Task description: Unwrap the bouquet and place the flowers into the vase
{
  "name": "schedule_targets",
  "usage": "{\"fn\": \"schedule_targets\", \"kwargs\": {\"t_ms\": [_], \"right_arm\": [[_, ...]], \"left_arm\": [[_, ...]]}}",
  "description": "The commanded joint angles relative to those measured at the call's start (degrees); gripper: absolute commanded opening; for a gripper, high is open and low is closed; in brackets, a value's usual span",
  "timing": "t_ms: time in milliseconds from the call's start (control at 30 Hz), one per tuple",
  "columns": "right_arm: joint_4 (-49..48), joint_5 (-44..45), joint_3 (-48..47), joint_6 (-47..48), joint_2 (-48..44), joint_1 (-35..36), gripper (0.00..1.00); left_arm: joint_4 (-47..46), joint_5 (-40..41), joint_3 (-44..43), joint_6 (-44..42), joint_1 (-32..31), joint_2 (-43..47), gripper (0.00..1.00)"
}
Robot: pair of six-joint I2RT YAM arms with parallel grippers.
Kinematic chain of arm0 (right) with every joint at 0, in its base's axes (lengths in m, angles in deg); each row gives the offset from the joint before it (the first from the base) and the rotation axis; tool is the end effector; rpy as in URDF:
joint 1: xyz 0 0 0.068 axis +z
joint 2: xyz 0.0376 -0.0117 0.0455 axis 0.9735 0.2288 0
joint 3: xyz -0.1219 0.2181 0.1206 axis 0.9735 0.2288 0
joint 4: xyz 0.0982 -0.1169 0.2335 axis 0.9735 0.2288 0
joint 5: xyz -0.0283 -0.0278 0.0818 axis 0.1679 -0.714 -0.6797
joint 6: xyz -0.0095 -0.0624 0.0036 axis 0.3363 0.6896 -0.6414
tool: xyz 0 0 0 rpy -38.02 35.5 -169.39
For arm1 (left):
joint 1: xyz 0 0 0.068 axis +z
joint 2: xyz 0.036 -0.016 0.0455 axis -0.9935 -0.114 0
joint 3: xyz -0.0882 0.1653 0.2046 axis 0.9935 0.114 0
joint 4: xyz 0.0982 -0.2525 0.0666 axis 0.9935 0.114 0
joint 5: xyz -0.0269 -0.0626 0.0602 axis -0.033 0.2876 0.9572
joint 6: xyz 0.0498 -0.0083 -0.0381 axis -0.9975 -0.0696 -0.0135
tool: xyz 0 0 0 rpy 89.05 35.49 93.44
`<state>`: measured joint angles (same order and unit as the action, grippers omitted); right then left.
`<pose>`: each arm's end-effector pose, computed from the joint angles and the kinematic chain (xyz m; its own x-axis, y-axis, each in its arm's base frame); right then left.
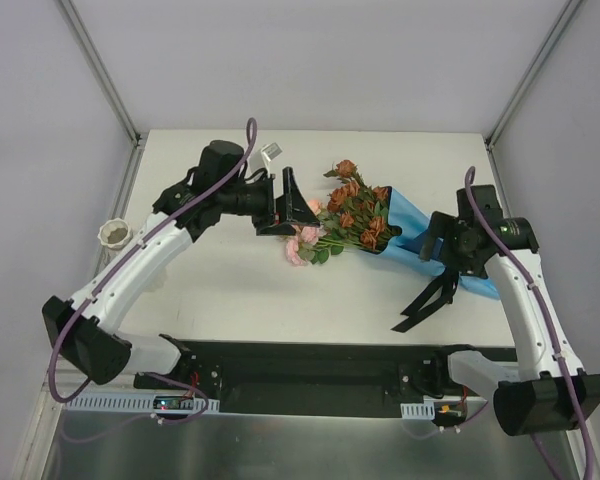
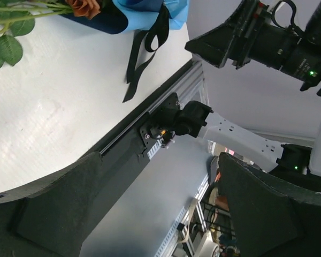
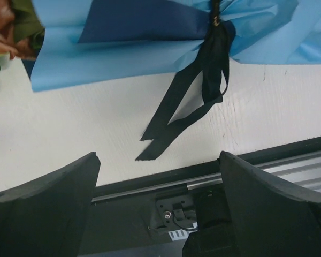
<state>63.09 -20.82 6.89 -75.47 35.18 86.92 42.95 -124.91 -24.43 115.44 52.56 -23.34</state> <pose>0.2133 0.0313 0.3290 -0.8405 -0.0274 -0.5411 0.0029 0.9985 -0.0551 0.2454 -0.1813 0.3944 -0.8741 -0.1200 -0.4707 0.3797 0.4358 -0.8161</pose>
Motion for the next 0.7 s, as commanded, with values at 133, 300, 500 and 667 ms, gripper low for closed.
{"fn": "schedule_targets", "kwargs": {"t_ms": [133,300,500,667], "right_arm": [[-7.97,-9.24,1.48,1.22,4.42,-14.62,0.96],[-12.72,-13.82,1.13,1.58,11.43,-21.38,0.99],[-14.49,-17.78,-2.47,1.84,20.94,-25.36,0.82],[-16.42,-19.46,-3.00,3.07,24.37,-25.44,0.76]], "left_arm": [[-1.56,-11.63,-13.84,-6.67,-0.13,-8.30,0.99],[2.65,-13.92,-18.51,-12.29,2.15,-10.85,0.95],[4.50,-13.57,-19.04,-15.63,5.66,-9.28,0.92],[5.74,-13.31,-18.87,-17.22,7.16,-8.49,0.92]]}}
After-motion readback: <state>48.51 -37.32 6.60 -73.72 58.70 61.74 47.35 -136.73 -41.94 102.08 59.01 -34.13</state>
